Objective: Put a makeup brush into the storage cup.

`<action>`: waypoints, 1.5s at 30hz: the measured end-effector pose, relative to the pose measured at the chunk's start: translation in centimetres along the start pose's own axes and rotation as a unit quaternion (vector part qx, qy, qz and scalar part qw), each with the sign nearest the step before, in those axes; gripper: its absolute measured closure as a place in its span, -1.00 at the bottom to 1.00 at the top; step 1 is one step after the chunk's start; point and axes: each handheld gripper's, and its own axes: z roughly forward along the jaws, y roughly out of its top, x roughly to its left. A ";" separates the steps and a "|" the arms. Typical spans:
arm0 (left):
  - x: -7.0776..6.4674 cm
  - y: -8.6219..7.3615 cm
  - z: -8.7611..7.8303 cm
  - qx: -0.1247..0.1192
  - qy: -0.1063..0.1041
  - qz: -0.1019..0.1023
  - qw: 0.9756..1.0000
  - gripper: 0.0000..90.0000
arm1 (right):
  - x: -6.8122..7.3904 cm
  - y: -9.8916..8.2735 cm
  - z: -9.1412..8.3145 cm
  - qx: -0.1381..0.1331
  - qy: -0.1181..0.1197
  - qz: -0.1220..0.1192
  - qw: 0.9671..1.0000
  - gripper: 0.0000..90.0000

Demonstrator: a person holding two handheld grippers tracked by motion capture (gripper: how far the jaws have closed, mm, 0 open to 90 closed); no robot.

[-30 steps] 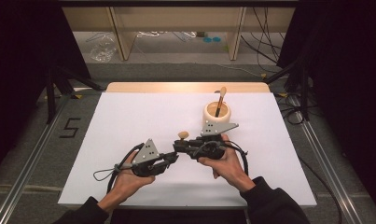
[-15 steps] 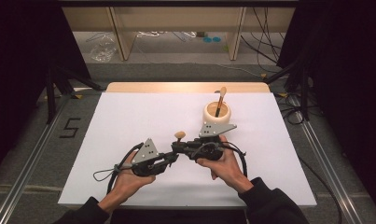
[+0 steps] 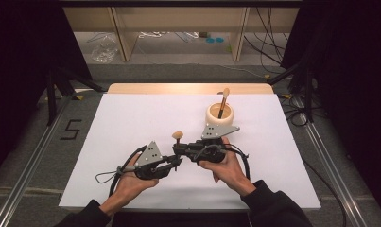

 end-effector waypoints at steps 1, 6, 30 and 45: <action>0.1 0.0 0.0 0.000 -0.001 0.004 1.000 0.79 | -0.1 0.0 0.0 -0.004 -0.003 -0.007 1.000 0.88; 0.2 -0.1 0.1 0.002 -0.002 0.000 1.000 0.61 | -0.1 0.1 -0.2 -0.002 -0.006 -0.011 1.000 0.88; 0.9 -1.1 -1.9 0.047 0.039 0.009 0.998 -0.17 | -2.1 0.4 -3.1 0.008 -0.070 -0.029 0.997 0.88; 0.9 -2.3 -3.2 0.029 0.053 -0.026 0.998 -0.26 | -4.1 1.1 -5.6 0.004 -0.113 -0.018 0.993 0.88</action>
